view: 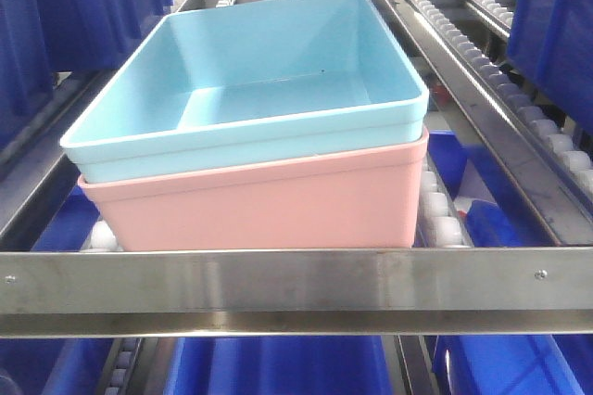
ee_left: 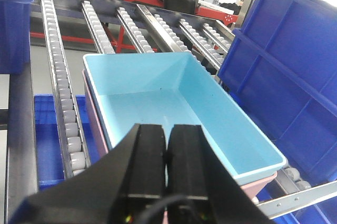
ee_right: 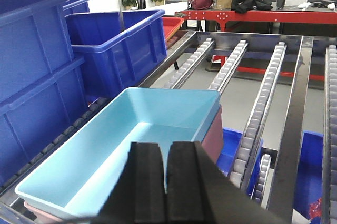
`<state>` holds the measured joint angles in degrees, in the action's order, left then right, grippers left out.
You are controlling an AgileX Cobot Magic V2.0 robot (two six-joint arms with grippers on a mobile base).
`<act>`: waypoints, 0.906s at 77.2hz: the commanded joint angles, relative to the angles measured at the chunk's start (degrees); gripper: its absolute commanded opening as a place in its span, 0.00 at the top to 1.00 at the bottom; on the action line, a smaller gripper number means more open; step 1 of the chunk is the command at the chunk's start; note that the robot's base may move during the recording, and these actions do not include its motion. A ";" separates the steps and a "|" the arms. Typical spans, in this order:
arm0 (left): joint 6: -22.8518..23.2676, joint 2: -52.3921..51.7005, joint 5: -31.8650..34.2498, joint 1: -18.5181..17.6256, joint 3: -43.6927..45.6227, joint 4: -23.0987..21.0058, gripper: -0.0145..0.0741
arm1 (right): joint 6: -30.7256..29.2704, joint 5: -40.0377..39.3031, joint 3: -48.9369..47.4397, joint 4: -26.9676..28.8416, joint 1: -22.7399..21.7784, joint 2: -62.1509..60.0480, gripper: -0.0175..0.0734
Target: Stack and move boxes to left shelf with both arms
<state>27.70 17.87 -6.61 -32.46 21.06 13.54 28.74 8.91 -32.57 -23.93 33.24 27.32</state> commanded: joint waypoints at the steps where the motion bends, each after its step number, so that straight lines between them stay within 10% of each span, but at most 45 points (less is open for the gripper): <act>1: 0.23 0.17 5.37 -0.33 0.73 0.43 0.84 | -0.64 -4.92 -1.68 -1.38 0.05 0.07 0.75; 18: 0.23 0.17 5.13 -0.33 -0.82 0.43 0.84 | -0.64 -5.43 1.14 -0.93 -2.11 -0.25 0.75; 39: 0.23 0.17 5.13 -0.33 -0.82 0.43 0.84 | -1.34 -5.38 14.50 12.00 -23.19 -15.71 0.75; 54: 0.23 0.17 5.13 -0.33 -0.82 0.43 0.84 | -29.45 -7.58 26.05 24.41 -28.83 -25.83 0.75; 70: 0.23 0.17 5.34 -0.33 -0.82 0.43 0.84 | -28.74 -13.41 33.05 24.47 -28.89 -29.04 0.75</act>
<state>27.70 17.77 -6.46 -32.46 18.66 13.67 0.00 2.50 0.70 0.32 4.75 -0.52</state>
